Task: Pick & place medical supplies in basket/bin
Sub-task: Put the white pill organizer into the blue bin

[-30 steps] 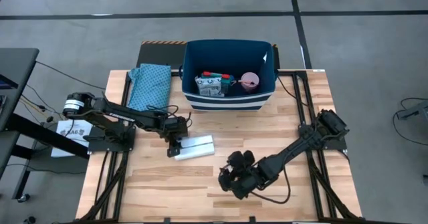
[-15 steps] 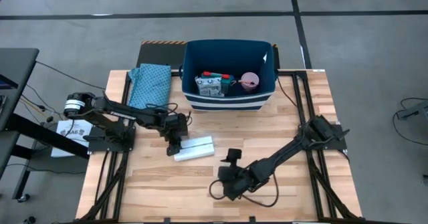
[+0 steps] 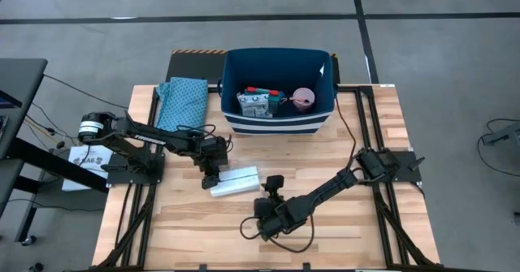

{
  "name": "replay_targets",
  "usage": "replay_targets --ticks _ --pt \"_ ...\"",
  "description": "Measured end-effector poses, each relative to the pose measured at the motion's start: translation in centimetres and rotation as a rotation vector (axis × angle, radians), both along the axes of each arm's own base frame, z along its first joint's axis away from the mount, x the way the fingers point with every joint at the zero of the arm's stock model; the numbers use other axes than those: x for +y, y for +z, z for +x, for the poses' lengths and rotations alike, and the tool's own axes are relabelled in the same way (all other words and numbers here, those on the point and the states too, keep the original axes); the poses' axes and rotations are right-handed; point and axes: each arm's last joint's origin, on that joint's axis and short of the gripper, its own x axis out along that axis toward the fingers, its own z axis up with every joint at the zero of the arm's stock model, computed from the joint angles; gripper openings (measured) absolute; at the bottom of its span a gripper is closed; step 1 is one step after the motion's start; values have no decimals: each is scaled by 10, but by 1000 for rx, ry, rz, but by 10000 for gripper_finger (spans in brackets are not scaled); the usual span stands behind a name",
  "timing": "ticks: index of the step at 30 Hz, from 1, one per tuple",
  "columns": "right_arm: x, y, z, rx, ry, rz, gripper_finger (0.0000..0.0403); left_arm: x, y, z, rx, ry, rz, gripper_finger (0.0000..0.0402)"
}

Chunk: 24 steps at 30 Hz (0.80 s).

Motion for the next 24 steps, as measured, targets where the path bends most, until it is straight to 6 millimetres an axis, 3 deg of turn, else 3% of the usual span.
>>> replay_targets --ticks 9,24 --pt "-12 4 8 20 -32 -29 232 1 0 0 -2 -1 -14 174" --pt "-20 5 21 90 128 -49 205 1 0 0 -5 -1 -15 174"
